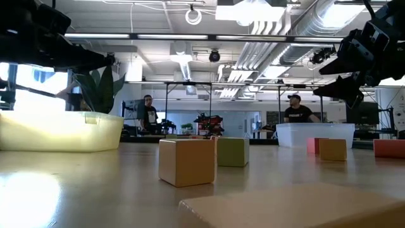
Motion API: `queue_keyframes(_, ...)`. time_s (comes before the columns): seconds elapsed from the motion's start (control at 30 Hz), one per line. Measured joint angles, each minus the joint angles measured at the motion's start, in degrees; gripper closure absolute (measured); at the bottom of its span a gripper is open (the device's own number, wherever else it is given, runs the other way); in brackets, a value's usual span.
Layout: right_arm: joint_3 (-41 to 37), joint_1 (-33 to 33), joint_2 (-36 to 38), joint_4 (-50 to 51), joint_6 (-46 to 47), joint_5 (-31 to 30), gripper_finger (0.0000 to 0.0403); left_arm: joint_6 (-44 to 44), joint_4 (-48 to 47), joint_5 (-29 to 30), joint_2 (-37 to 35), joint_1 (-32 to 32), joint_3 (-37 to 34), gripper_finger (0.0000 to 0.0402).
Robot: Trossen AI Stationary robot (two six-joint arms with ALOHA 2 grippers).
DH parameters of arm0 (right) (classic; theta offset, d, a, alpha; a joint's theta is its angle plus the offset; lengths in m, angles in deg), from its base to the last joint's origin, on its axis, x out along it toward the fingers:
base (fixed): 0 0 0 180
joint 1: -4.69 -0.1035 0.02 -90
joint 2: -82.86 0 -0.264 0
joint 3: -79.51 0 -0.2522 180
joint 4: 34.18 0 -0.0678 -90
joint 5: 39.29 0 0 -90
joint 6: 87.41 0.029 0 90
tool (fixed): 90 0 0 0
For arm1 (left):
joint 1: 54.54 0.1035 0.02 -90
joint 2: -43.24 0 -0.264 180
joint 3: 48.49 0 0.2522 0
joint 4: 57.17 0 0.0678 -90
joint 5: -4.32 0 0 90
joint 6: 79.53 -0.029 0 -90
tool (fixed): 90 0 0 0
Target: Sort & place blocks by color
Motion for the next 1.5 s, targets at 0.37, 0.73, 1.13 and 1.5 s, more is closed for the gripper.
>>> queue_keyframes(0.37, 0.00, 0.00, 0.02, -0.02, 0.00, 0.00, 0.0144, 0.12, 2.44, 0.04, -0.01, 0.01, 0.00, 0.0211)
queue_keyframes(0.73, 0.00, 0.00, 0.02, 0.00, 0.00, 0.02, 0.0144, 1.52, 2.58, 0.92, -0.01, 0.00, 0.00, 0.0211)
queue_keyframes(1.13, 0.02, 0.00, 0.02, -0.02, 0.00, 0.02, 0.0144, 7.55, 8.50, 0.81, -0.01, -0.01, 0.00, 0.0211)
queue_keyframes(1.5, 0.00, 0.00, 0.02, 0.00, 0.00, 0.02, 0.0144, 14.37, 21.26, 0.87, 0.01, -0.01, 2.03, 0.0211)
